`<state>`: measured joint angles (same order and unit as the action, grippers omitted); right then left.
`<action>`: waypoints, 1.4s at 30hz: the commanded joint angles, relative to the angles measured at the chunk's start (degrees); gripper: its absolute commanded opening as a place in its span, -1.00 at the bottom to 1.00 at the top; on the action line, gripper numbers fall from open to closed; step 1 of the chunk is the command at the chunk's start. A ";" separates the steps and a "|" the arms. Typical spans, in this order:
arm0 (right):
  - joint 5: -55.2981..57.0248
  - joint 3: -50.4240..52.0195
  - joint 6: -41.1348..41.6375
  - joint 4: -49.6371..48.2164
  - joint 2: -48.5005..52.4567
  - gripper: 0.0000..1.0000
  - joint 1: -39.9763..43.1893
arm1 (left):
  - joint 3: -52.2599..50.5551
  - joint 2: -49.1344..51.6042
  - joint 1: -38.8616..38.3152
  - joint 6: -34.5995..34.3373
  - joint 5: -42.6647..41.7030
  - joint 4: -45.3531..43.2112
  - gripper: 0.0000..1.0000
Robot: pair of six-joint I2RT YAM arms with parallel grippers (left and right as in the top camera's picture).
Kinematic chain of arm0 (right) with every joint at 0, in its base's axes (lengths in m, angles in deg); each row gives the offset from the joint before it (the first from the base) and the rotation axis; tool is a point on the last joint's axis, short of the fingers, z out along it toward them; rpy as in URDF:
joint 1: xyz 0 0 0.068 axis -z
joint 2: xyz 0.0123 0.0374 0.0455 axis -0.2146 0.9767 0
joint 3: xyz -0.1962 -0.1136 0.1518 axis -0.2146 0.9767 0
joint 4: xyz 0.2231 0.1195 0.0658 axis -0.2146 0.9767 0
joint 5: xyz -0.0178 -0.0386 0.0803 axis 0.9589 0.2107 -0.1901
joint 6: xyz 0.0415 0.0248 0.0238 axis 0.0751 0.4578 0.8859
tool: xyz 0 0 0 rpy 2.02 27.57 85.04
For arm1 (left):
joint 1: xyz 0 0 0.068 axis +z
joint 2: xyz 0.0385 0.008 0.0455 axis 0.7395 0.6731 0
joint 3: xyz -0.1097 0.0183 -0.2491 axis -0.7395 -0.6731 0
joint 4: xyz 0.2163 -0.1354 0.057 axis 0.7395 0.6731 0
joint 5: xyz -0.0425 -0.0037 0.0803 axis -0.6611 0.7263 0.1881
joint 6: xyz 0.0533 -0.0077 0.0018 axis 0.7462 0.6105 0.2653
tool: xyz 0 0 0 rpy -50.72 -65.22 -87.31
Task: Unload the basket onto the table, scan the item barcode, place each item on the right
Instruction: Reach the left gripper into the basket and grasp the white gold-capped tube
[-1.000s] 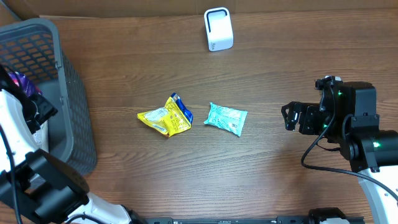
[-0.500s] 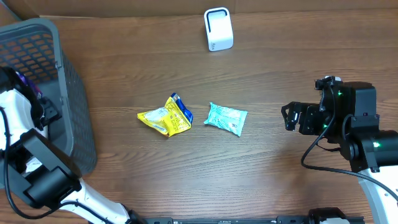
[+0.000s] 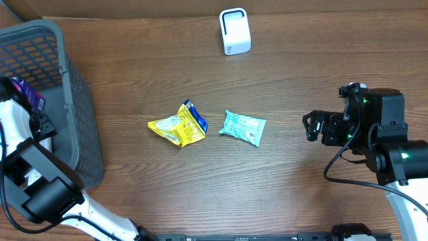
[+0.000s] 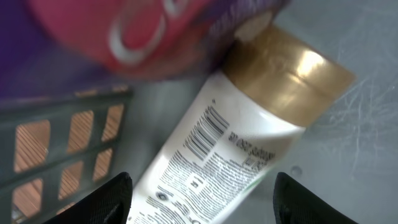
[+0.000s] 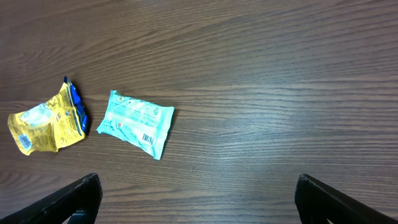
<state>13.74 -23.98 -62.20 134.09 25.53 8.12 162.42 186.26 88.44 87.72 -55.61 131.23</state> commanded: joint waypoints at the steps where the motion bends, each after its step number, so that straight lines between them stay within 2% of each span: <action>1: -0.31 -1.03 -0.09 -0.15 0.00 1.00 -0.26 | -0.57 1.14 0.22 3.08 0.98 -1.05 0.30; 11: -0.31 -1.03 -0.09 -0.55 0.00 1.00 -0.26 | -1.90 1.42 0.22 3.13 0.68 -2.84 0.20; 22: -0.28 -1.03 -0.09 -0.55 0.00 1.00 -0.26 | -11.19 1.42 0.26 4.57 1.33 -7.13 0.11; 23: -0.31 -1.03 -0.09 -0.55 0.00 1.00 -0.26 | -11.30 1.42 0.24 4.57 1.29 -7.17 0.08; 24: -0.28 -1.03 -0.09 -0.57 0.00 1.00 -0.26 | -11.30 1.42 0.20 4.55 1.18 -7.17 -0.06; 26: -0.28 -1.03 -0.09 -0.59 0.00 1.00 -0.26 | -11.28 1.42 0.20 4.55 1.18 -7.26 -0.70; 27: -0.28 -1.03 -0.09 -0.59 0.00 1.00 -0.26 | -11.28 1.42 0.20 4.48 1.14 -7.28 -0.90; 34: -0.31 -1.03 -0.09 -0.79 0.00 1.00 -0.26 | -11.06 1.40 0.07 1.92 -0.57 -7.76 -0.92; 42: -0.31 -1.03 -0.09 -0.81 0.00 1.00 -0.26 | -1.20 1.40 -0.48 -1.51 -12.02 -0.31 -0.92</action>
<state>13.74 -23.98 -62.20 133.76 25.53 8.12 156.96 185.38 88.31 89.75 -56.46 128.71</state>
